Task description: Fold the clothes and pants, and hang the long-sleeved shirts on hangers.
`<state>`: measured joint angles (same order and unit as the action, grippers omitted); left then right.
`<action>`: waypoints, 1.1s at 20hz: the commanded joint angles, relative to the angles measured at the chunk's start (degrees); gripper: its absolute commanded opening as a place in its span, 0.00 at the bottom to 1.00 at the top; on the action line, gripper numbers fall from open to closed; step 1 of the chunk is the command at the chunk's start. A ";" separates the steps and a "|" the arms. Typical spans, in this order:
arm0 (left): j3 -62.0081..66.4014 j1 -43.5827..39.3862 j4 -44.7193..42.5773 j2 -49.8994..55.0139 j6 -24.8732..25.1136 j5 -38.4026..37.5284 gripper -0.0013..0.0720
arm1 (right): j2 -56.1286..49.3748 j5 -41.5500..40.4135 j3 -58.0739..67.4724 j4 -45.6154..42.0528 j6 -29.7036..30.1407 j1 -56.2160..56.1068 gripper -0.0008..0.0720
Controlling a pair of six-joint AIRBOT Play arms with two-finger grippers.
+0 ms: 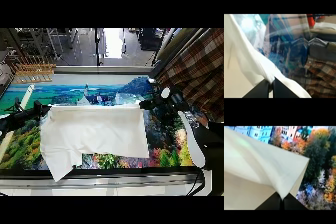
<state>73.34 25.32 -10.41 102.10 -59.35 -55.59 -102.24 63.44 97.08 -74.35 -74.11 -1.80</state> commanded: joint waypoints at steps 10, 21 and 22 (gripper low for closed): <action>0.04 5.07 -20.48 0.42 -10.97 -9.57 0.03 | -3.43 17.81 -1.55 2.75 -0.42 -1.68 0.06; -17.40 17.53 -50.01 -19.45 -11.41 -21.86 0.39 | 17.66 17.99 -36.02 14.71 3.58 16.24 0.70; -23.15 18.01 -49.11 -23.23 -11.37 -19.23 0.39 | 19.93 15.37 -41.55 16.09 5.49 17.49 0.70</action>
<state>61.69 40.53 -52.07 87.74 -70.35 -77.78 -89.89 85.67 70.06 -64.55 -73.34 11.03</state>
